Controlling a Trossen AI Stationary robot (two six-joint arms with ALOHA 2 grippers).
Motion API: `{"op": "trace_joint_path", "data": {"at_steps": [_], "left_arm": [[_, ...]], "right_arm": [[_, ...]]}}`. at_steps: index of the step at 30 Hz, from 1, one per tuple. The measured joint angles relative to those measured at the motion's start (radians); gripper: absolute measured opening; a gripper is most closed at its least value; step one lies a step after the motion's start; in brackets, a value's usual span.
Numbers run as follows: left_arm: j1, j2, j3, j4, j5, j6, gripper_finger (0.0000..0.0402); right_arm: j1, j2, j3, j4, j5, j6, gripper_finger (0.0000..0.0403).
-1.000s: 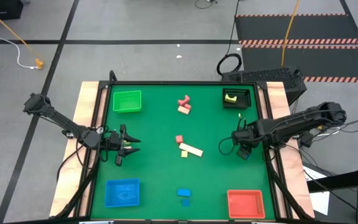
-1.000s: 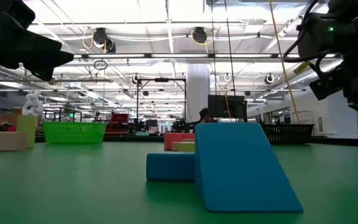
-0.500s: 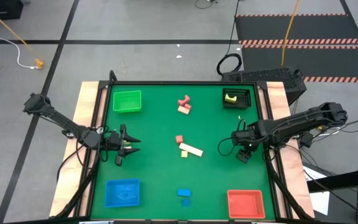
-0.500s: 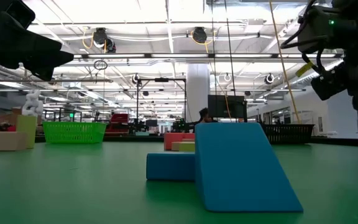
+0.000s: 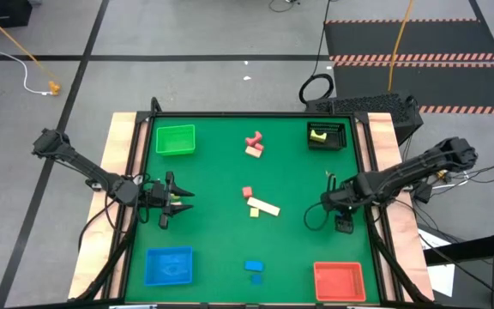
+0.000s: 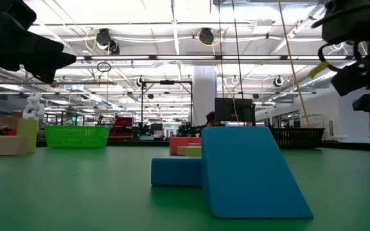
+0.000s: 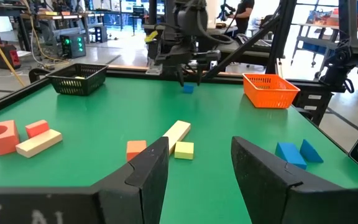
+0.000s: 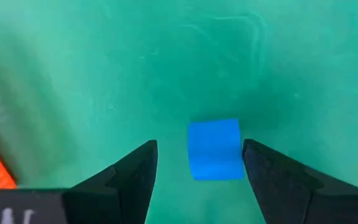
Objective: Sort & place blocks by color
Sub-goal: Put the top blue block into the orange bin
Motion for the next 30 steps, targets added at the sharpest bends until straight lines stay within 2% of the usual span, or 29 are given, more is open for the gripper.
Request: {"op": "trace_joint_path", "data": {"at_steps": [12,15,18,20,30], "left_arm": [[0.000,0.000,0.000,0.000,0.000,0.000,0.0177],[0.000,0.000,0.000,0.000,0.000,0.000,0.0177],[0.000,0.000,0.000,0.000,0.000,0.000,0.0177],[0.000,0.000,0.000,0.000,0.000,0.000,0.0177],[0.000,0.000,0.000,0.000,0.000,0.000,0.0177]], "right_arm": [[0.116,0.148,0.005,0.010,0.137,0.004,0.0220],[0.123,0.189,0.007,0.019,0.139,0.007,0.0193],[0.126,0.208,0.006,0.028,0.140,0.007,0.0141],[0.126,0.208,0.005,0.028,0.140,0.016,0.0112],[0.127,0.078,0.012,0.033,0.112,0.137,0.0112]]}}
